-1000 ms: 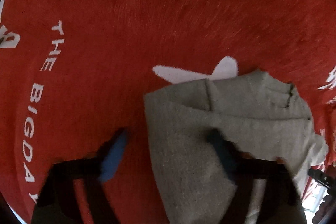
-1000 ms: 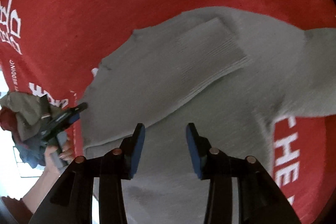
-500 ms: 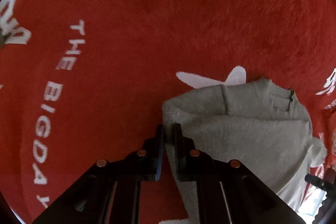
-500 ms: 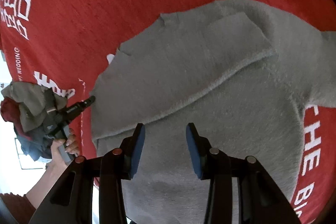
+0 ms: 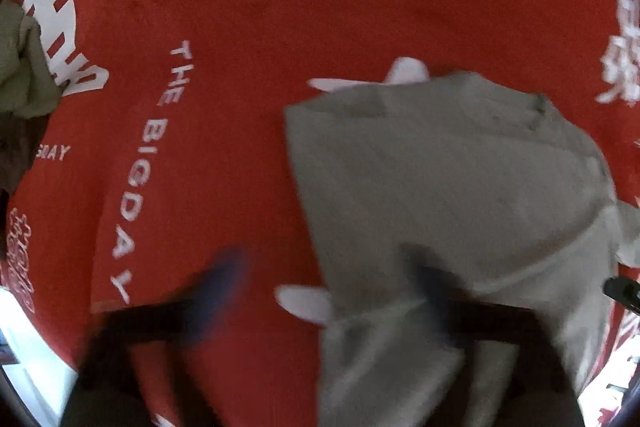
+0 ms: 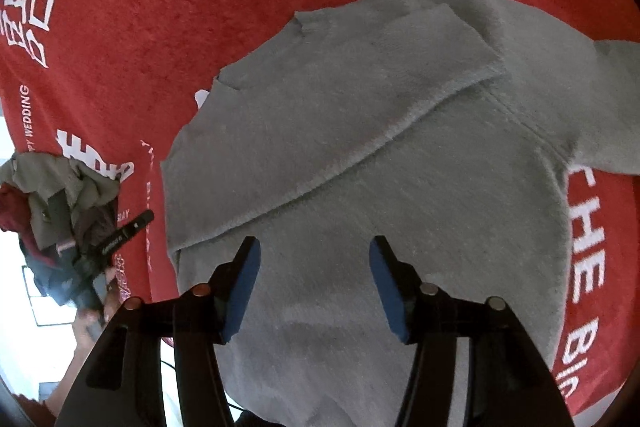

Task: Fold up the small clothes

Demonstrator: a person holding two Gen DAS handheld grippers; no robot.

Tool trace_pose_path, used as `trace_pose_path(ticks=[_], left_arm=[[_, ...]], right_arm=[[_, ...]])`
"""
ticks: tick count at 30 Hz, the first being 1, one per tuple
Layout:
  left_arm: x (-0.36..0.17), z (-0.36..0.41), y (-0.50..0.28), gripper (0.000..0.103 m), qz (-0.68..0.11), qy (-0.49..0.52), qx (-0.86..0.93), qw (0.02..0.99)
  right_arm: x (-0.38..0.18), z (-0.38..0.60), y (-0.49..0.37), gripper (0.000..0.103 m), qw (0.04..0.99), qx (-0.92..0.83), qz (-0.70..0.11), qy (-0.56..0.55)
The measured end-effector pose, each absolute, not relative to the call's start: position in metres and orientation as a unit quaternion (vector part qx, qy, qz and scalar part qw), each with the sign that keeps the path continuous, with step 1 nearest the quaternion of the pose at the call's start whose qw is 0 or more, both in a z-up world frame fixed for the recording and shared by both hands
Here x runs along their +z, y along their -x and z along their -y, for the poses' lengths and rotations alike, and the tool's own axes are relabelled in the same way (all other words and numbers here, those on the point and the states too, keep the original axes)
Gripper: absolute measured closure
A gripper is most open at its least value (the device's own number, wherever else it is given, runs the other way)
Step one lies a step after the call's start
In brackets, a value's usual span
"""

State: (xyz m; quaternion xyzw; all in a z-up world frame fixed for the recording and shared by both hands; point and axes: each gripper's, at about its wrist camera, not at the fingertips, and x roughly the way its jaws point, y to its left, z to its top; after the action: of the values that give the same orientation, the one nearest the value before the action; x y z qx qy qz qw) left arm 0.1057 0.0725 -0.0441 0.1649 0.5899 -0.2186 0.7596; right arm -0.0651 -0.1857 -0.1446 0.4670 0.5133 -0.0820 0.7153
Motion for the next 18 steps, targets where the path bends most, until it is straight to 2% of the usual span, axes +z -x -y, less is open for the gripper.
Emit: trace_pose_path(ticks=[7, 10, 18], left_arm=[[-0.036, -0.029, -0.043, 0.001, -0.592, -0.225, -0.262, 0.728], [-0.034, -0.007, -0.020, 0.001, -0.599, -0.231, -0.284, 0.712], [-0.021, 0.036, 0.011, 0.001, -0.583, -0.221, -0.325, 0.711]], right_arm=[[-0.138, 0.189, 0.093, 0.042, 0.713, -0.091, -0.511, -0.471], [-0.136, 0.194, 0.109, 0.037, 0.710, -0.099, -0.507, -0.479], [-0.151, 0.238, 0.131, 0.037, 0.699, -0.131, -0.473, -0.520]])
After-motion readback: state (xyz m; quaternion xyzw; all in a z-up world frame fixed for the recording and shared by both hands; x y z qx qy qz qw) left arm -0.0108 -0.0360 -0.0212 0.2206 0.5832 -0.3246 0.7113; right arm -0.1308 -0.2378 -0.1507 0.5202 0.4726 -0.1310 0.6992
